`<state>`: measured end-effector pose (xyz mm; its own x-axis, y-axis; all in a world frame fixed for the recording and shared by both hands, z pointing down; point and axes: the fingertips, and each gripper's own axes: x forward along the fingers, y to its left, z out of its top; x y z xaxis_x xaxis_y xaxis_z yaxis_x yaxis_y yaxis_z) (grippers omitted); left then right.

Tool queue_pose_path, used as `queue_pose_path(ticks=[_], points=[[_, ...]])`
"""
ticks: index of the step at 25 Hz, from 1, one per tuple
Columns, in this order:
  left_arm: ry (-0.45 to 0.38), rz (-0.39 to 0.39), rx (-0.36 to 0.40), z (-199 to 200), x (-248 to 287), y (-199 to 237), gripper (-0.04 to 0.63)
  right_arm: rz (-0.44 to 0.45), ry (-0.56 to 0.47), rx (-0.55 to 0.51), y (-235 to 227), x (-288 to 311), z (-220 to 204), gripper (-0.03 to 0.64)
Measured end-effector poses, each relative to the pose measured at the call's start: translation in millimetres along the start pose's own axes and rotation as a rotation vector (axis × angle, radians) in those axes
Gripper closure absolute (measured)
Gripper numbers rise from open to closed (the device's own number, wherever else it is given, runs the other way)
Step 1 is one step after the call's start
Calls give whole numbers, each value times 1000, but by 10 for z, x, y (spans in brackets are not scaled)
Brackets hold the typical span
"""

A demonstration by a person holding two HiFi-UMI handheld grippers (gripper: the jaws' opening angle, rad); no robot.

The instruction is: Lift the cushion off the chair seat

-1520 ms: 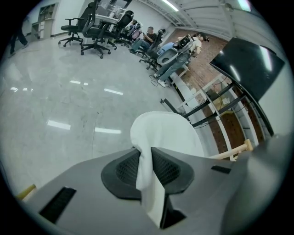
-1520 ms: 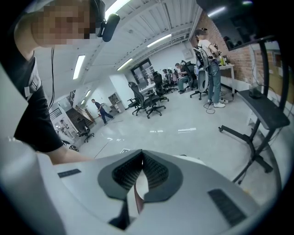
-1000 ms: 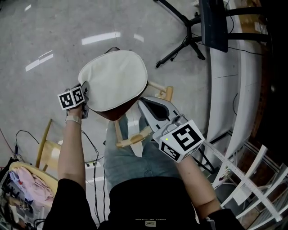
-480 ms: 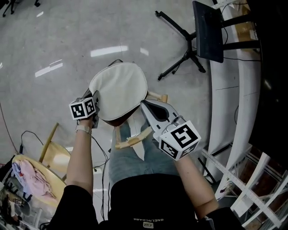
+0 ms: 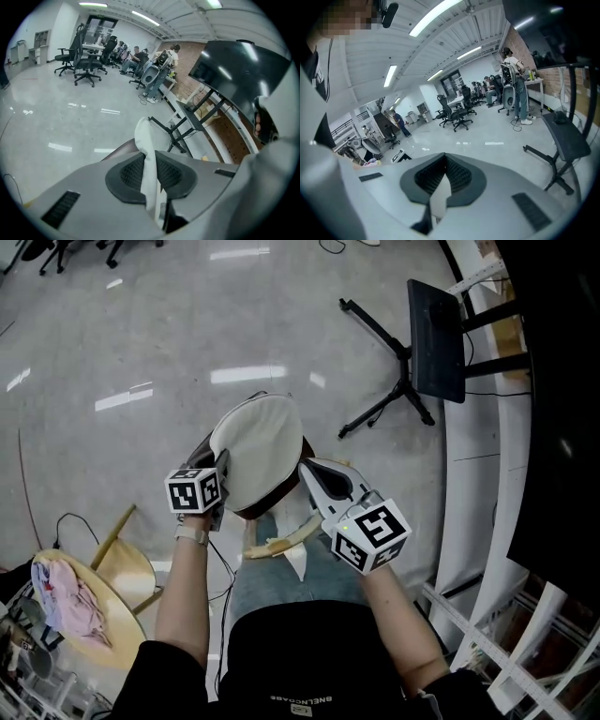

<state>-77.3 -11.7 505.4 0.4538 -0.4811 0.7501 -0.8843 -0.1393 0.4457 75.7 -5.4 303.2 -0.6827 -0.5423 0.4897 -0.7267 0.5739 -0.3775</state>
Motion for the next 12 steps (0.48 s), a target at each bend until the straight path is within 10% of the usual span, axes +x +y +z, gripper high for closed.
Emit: queue_pose_path(ticks=[12], points=[[-114,63,45,359,-831,-330,545,89,-39,-62,309,-90,239,612]])
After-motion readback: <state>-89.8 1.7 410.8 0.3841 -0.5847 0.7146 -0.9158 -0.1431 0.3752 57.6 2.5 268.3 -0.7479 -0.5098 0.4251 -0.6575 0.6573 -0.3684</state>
